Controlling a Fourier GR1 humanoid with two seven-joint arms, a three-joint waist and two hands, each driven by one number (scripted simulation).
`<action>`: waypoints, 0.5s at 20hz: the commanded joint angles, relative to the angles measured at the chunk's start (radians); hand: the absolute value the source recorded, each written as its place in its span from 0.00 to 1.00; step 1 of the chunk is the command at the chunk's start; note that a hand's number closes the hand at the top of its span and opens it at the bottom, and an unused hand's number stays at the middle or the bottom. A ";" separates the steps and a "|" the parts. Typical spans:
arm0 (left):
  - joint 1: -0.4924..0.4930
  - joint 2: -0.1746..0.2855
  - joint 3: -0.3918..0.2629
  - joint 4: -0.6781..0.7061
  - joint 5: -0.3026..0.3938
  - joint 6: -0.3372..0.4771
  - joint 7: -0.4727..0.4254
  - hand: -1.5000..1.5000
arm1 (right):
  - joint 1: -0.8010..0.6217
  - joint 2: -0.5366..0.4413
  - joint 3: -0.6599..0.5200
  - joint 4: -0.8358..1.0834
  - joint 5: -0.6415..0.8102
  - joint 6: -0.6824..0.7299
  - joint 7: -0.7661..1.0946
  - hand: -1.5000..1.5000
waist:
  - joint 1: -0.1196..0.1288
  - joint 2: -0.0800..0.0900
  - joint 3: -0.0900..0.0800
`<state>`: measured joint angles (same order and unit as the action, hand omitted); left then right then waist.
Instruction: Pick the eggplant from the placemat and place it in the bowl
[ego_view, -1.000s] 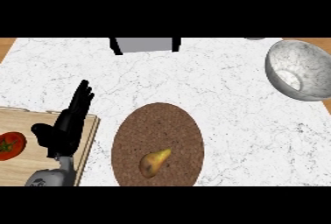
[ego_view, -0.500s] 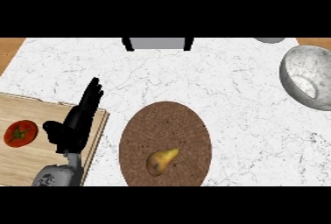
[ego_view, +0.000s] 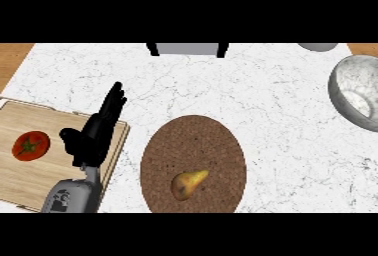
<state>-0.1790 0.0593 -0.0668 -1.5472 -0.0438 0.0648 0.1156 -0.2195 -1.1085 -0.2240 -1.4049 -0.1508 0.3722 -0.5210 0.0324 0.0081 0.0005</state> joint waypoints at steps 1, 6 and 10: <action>0.044 0.004 -0.015 -0.047 0.008 -0.023 -0.021 0.50 | -0.140 0.053 0.100 0.184 0.177 -0.087 -0.062 1.00 | 0.028 0.004 0.001; 0.017 -0.022 -0.025 0.002 -0.019 0.004 -0.032 0.50 | -0.337 0.160 0.188 0.449 0.310 -0.141 -0.124 1.00 | 0.028 0.007 0.001; -0.016 -0.039 -0.018 0.050 -0.026 0.018 -0.054 0.50 | -0.416 0.189 0.193 0.677 0.406 -0.188 -0.280 1.00 | 0.014 0.008 0.001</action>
<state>-0.1756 0.0392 -0.0852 -1.5330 -0.0622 0.0694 0.0853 -0.5422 -0.9610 -0.0559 -0.9225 0.1696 0.2208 -0.6964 0.0510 0.0141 0.0014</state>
